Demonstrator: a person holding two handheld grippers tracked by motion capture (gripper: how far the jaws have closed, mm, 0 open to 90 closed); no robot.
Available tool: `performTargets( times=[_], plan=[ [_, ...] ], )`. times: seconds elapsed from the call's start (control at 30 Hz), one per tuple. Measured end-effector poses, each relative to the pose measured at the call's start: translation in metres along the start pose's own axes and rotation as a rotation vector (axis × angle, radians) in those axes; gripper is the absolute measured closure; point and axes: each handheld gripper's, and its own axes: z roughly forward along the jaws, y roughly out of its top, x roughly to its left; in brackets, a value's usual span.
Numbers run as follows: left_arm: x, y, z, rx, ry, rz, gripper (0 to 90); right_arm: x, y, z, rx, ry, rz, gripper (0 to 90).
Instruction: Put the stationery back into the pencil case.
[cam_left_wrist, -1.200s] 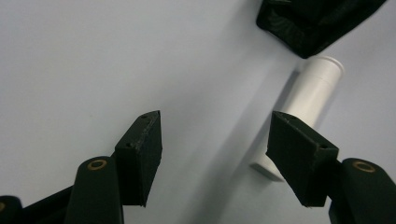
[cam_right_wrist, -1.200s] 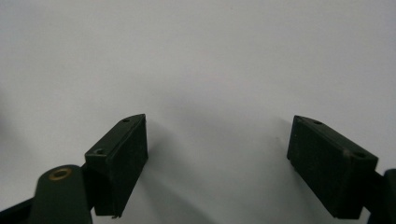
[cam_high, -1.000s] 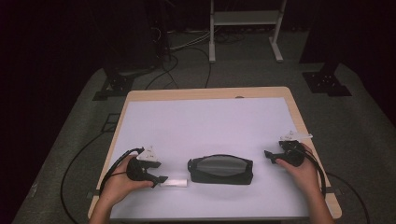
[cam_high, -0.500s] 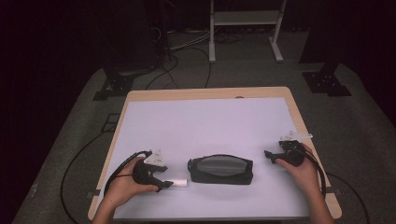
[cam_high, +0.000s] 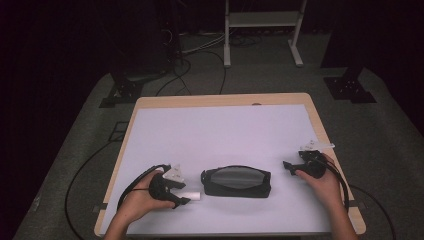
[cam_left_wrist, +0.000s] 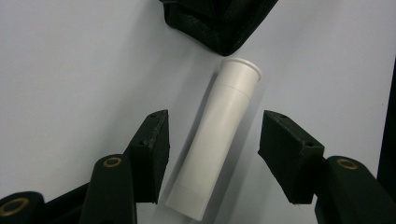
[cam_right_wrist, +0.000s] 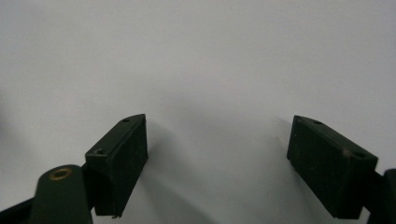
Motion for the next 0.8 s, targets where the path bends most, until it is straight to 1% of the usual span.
performTargets(
  times=[0.17,0.3,0.37,0.43,0.5,0.53,0.6,0.8],
  plan=[
    [-0.001,0.001,0.006,0.023,-0.006,0.019,43.7,0.0,0.0,0.0,0.0,0.0,0.001,19.0],
    [-0.001,0.001,0.009,0.045,-0.013,0.033,46.5,0.0,0.0,0.0,0.0,0.0,0.001,19.0],
    [-0.001,0.002,0.011,0.056,-0.013,0.033,47.7,0.0,0.0,0.0,0.0,0.0,0.001,18.9],
    [0.0,0.002,0.011,0.074,-0.009,0.052,50.4,0.0,0.0,0.0,0.0,0.0,0.001,18.9],
    [0.0,0.002,0.013,0.081,-0.007,0.051,51.3,0.0,0.0,0.0,0.0,0.0,0.001,19.0],
    [0.0,0.002,0.013,0.093,-0.002,0.059,51.8,0.0,0.0,0.0,0.0,0.0,0.001,19.0],
    [0.0,0.003,0.013,0.092,-0.003,0.057,53.0,0.0,0.0,0.0,0.0,0.0,0.001,19.0],
    [-0.001,0.004,0.013,0.107,0.004,0.074,56.3,0.0,0.0,0.0,0.0,0.001,0.001,19.0]
  ],
)
